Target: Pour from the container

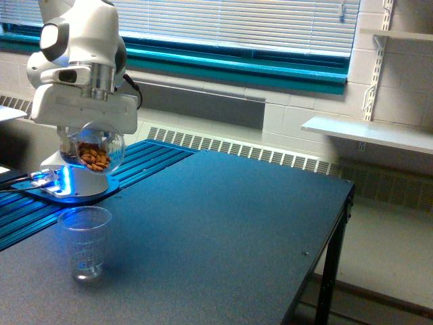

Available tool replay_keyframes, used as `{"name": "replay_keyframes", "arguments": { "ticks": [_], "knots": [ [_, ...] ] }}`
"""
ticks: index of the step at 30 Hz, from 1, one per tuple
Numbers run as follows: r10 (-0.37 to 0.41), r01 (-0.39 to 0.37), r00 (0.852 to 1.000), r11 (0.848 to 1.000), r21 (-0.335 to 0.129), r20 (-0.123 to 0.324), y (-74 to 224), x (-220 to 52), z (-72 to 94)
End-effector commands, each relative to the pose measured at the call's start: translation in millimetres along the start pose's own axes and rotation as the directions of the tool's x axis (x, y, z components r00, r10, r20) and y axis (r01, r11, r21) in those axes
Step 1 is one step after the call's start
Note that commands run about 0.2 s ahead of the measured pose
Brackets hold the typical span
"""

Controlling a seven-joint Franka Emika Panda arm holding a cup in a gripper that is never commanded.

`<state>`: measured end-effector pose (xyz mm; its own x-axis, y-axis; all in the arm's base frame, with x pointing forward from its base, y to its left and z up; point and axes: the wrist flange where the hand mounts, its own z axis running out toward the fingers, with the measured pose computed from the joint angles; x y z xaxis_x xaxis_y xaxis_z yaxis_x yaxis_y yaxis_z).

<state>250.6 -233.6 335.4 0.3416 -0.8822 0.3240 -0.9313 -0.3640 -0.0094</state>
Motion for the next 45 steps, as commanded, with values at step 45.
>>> {"name": "replay_keyframes", "arguments": {
  "ticks": [45],
  "knots": [
    [0.006,0.01,0.991,0.993,-0.121,0.135,31.0,-28.8,46.5]
  ]
}}
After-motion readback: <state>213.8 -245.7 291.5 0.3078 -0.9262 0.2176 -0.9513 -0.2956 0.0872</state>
